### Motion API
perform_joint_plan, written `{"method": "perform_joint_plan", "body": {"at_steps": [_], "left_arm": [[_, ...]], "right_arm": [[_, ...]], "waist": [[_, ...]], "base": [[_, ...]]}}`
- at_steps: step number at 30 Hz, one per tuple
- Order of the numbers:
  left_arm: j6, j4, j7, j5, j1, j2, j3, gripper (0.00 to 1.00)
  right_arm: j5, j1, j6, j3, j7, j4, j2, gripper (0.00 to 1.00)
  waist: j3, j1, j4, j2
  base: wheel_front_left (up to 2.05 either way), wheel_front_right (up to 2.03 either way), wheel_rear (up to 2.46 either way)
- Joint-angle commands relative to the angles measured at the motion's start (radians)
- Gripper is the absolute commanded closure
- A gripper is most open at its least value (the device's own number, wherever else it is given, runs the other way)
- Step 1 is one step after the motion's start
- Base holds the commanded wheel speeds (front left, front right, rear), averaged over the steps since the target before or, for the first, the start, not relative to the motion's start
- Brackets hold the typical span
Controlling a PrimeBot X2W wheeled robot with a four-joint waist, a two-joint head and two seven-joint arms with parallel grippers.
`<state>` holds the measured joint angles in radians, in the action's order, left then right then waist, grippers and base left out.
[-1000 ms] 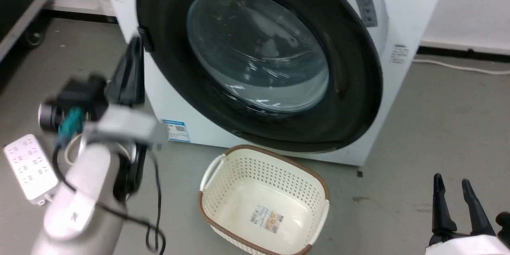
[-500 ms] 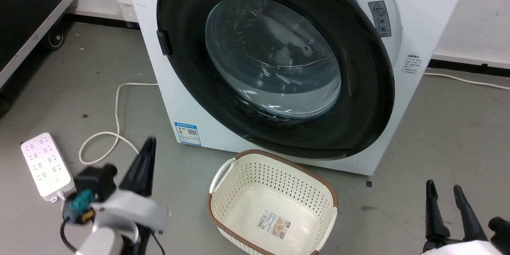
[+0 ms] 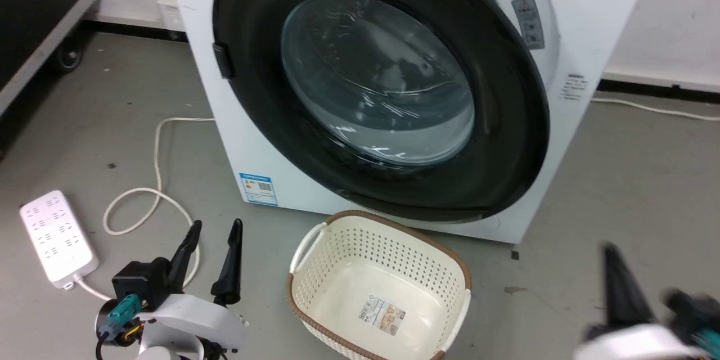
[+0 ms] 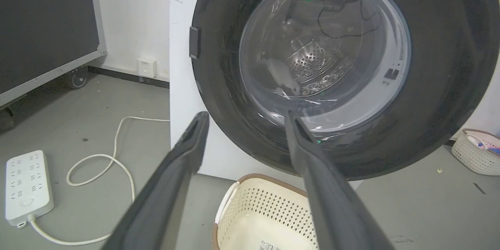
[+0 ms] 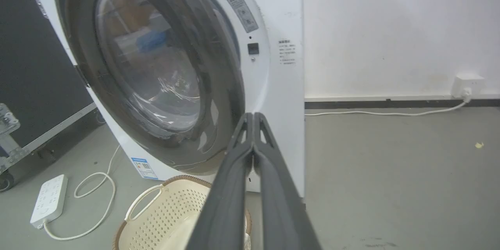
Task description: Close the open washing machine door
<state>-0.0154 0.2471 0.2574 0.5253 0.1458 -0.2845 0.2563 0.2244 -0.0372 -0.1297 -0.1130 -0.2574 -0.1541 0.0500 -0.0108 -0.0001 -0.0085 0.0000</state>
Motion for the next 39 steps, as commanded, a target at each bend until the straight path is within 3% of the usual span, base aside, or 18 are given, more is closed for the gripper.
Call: {"method": "perform_joint_plan", "body": {"at_steps": [1, 5, 9, 21, 39], "left_arm": [[0.001, -0.006, 0.004, -0.012, -0.012, 0.003, -0.009, 0.0], [-0.001, -0.015, 0.004, -0.026, -0.006, 0.014, -0.022, 0.0], [-0.004, -0.037, 0.004, -0.043, 0.012, 0.025, -0.031, 0.0], [0.013, -0.051, 0.004, -0.073, 0.074, 0.061, -0.056, 0.0], [0.059, -0.09, 0.004, -0.139, 0.181, 0.115, -0.091, 0.0]], "right_arm": [[-0.049, 0.047, -0.001, 0.04, -0.004, -0.002, 0.0, 1.0], [-0.137, 0.173, -0.001, 0.157, 0.06, -0.084, 0.0, 1.0], [-0.211, 0.322, -0.001, 0.177, 0.1, -0.194, 0.0, 1.0], [-0.339, 0.619, -0.001, -0.007, 0.066, -0.488, 0.0, 1.0], [-0.521, 0.992, -0.001, -0.312, 0.019, -0.605, 0.0, 1.0]], "waist": [[0.006, 0.0001, -0.005, 0.0], [0.03, 0.0001, -0.002, 0.0], [0.073, 0.0001, 0.008, 0.0], [0.188, 0.0001, 0.06, 0.0], [0.369, 0.0001, 0.108, 0.0]], "base": [[0.0, 0.0, 0.0], [0.0, 0.0, 0.0], [0.0, 0.0, 0.0], [0.0, 0.0, 0.0], [0.0, 0.0, 0.0]]}}
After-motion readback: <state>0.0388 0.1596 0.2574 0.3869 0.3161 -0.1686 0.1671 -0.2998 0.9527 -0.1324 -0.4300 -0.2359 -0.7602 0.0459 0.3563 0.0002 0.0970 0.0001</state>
